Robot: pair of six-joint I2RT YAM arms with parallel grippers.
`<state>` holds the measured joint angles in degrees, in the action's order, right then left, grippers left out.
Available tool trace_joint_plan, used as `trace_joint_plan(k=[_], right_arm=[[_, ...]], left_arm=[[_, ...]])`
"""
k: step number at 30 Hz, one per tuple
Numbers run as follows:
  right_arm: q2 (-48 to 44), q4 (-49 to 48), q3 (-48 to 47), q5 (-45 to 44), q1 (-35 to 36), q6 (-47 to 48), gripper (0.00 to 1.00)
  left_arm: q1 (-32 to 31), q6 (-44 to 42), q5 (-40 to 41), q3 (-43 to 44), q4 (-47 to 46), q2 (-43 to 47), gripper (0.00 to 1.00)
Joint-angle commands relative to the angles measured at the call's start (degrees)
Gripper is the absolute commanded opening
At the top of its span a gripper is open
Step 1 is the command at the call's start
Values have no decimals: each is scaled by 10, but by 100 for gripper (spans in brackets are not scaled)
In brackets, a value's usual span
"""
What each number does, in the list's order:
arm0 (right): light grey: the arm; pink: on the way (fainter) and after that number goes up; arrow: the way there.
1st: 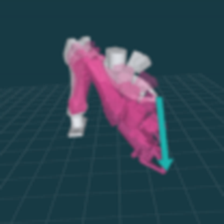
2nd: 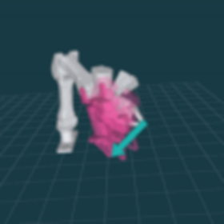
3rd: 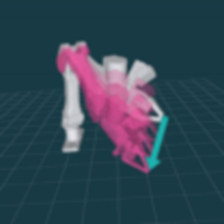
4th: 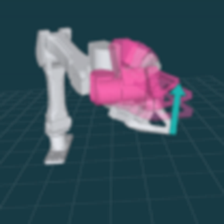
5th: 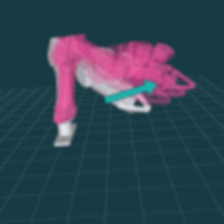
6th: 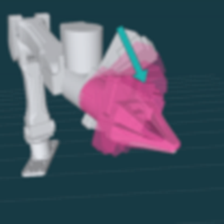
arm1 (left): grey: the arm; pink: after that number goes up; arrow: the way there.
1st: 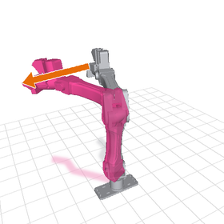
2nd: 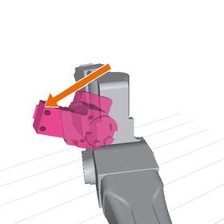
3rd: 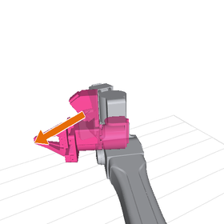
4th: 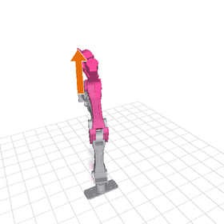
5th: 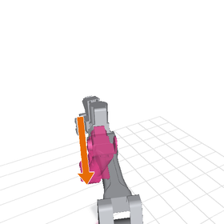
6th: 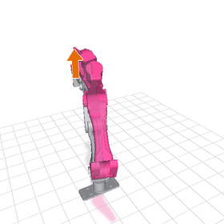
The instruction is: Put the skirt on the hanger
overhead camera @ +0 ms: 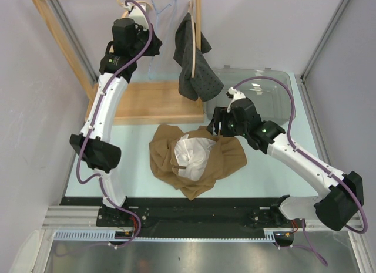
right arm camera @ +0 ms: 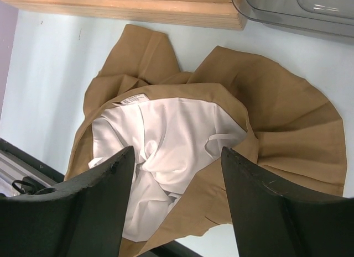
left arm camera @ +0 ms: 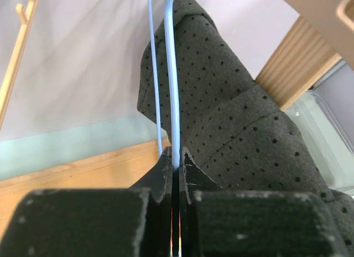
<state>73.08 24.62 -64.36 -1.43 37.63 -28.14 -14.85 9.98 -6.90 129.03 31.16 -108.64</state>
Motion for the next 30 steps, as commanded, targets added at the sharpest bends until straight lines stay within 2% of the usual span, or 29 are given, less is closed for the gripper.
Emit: trace_joint_plan(k=[1, 4, 7, 10, 11, 12, 17, 19, 23, 26, 30], right_arm=[[-8, -5, -6, -2, -2, -5, 68], [-16, -4, -6, -6, -2, -7, 68], [-27, -5, -6, -12, -2, -5, 71], [-40, -11, -6, -27, 1, 2, 84], [-44, -12, -9, -37, 5, 4, 97], [-51, -13, -13, -56, 8, 7, 100], [-47, -5, -68, -129, 47, 45, 100], [-41, -5, -103, -147, 76, 50, 96], [-22, -32, -159, -203, 132, 47, 69], [14, -56, -209, -256, 184, 57, 58], [112, -44, -311, -320, 251, 80, 53]], left_arm=[[4, -13, -33, 30, -20, 56, 0], [4, -13, -47, 20, 0, 76, 0], [4, -15, -64, -36, 1, 126, 0], [3, -12, -70, -123, -11, 198, 0], [3, -10, -72, -168, -14, 216, 0], [3, -9, -73, -193, -15, 255, 0], [3, 7, -76, -367, -16, 382, 0], [2, 14, -73, -414, -13, 447, 0], [0, 36, -59, -528, 11, 543, 0], [-4, 57, -56, -586, 29, 608, 0], [-19, 101, -24, -644, 55, 677, 0]])
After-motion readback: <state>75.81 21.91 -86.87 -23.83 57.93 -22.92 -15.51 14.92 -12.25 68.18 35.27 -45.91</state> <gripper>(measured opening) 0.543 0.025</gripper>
